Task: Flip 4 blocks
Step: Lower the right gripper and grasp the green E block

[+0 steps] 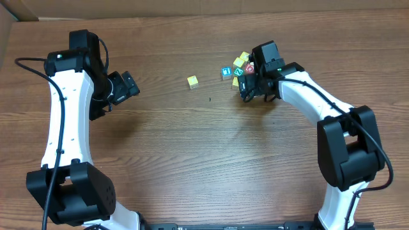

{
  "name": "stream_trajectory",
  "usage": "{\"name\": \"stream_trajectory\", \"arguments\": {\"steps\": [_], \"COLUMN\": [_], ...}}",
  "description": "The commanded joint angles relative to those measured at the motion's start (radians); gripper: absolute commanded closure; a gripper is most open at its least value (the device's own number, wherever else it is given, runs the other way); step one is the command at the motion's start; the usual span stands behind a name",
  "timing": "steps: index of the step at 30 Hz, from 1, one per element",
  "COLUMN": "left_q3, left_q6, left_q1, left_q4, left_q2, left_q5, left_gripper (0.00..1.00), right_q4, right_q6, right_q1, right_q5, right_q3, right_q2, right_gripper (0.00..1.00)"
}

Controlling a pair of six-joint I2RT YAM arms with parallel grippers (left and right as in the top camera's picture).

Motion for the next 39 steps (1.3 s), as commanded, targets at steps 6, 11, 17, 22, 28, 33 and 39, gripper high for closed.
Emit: {"name": "stream_trajectory", "arguments": {"steps": [6,11,17,22,28,33,39], "left_q3": [0.019,0.019,0.019,0.019,0.019,0.019,0.019], "left_q6": [-0.013,-0.013,-0.014,-0.013,-0.013,-0.013,-0.013], "left_q1": [-0.002,-0.002,-0.002,-0.002,-0.002,-0.002,-0.002], "left_q4": [-0.002,-0.002,-0.002,-0.002,-0.002,-0.002,-0.002], "left_q2": [0.003,0.003,0.003,0.004,0.003,0.003,0.004], "left_q5": [-0.010,-0.010,-0.010,-0.010,-0.010,-0.010,-0.010], "left_gripper": [0.00,0.00,0.00,0.00,0.00,0.00,0.00], "right_q4": [0.024,0.046,0.018,0.014,0.001,-0.046,-0.131], "right_q6": [0.003,0.003,0.003,0.003,0.003,0.003,0.012], "right_q1": [0.005,0.005,0.005,0.005,0.005,0.005,0.005], "right_q5": [0.029,0.044,0.043,0.043,0.043,0.042,-0.018], "right_q3": [-0.010,-0.010,-0.010,-0.010,-0.007,-0.005,-0.005], "right_q2": [0.032,0.060,0.060,0.060,0.059,0.034,-0.055], "right_gripper": [0.51,0.50,0.53,0.63,0.67,0.71,0.72]}}
